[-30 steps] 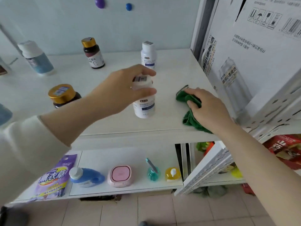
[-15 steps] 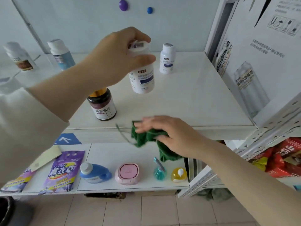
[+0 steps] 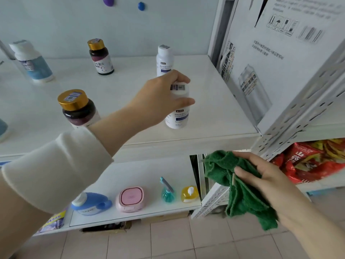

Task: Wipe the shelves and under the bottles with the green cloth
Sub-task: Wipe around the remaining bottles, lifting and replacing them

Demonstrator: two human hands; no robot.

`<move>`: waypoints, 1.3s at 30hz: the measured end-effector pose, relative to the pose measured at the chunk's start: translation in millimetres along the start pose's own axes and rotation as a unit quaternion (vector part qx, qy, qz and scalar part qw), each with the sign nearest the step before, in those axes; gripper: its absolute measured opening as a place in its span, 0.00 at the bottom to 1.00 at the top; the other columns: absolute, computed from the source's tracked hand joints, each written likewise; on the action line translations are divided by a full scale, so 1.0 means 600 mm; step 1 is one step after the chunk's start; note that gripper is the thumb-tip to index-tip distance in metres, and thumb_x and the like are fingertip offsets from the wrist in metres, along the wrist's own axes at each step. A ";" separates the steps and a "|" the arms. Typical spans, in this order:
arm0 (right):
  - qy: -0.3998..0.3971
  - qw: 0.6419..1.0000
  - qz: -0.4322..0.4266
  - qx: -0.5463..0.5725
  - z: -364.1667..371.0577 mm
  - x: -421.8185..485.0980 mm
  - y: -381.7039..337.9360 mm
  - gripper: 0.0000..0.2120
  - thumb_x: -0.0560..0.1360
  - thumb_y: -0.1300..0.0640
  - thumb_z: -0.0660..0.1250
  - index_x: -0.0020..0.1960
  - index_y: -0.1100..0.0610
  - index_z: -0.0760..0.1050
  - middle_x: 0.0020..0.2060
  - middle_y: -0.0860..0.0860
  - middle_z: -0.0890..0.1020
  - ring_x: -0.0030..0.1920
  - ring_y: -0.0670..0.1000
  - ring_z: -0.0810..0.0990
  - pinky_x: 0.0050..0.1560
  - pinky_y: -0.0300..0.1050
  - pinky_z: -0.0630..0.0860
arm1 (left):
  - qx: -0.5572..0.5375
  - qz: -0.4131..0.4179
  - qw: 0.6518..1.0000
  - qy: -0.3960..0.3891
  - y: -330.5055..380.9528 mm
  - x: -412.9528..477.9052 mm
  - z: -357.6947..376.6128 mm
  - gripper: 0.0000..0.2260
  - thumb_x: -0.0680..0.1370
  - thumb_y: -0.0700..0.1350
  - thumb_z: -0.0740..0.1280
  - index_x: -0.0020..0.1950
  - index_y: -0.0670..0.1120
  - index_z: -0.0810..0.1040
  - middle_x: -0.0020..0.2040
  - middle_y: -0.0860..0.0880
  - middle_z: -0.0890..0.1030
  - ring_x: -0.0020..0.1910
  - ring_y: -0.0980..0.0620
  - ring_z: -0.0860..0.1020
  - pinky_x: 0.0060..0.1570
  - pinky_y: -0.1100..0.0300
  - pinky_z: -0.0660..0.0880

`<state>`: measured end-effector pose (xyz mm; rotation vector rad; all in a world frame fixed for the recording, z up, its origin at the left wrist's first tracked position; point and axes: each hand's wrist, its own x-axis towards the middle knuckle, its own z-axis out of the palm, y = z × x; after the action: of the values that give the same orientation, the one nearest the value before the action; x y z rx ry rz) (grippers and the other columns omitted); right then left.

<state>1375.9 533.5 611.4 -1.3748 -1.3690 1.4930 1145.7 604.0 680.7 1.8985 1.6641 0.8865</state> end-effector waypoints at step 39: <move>-0.041 0.884 -0.279 -0.374 0.497 0.191 -0.125 0.17 0.76 0.58 0.61 0.64 0.48 0.71 0.64 0.44 0.75 0.63 0.46 0.72 0.61 0.36 0.64 | 0.102 0.009 0.990 0.100 -0.182 -0.135 -0.384 0.14 0.72 0.53 0.66 0.56 0.65 0.72 0.51 0.62 0.77 0.48 0.65 0.77 0.46 0.70 0.69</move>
<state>1052.3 584.9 622.0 -1.1584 -2.2985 0.6492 899.0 525.1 748.2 2.0167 1.9230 0.9742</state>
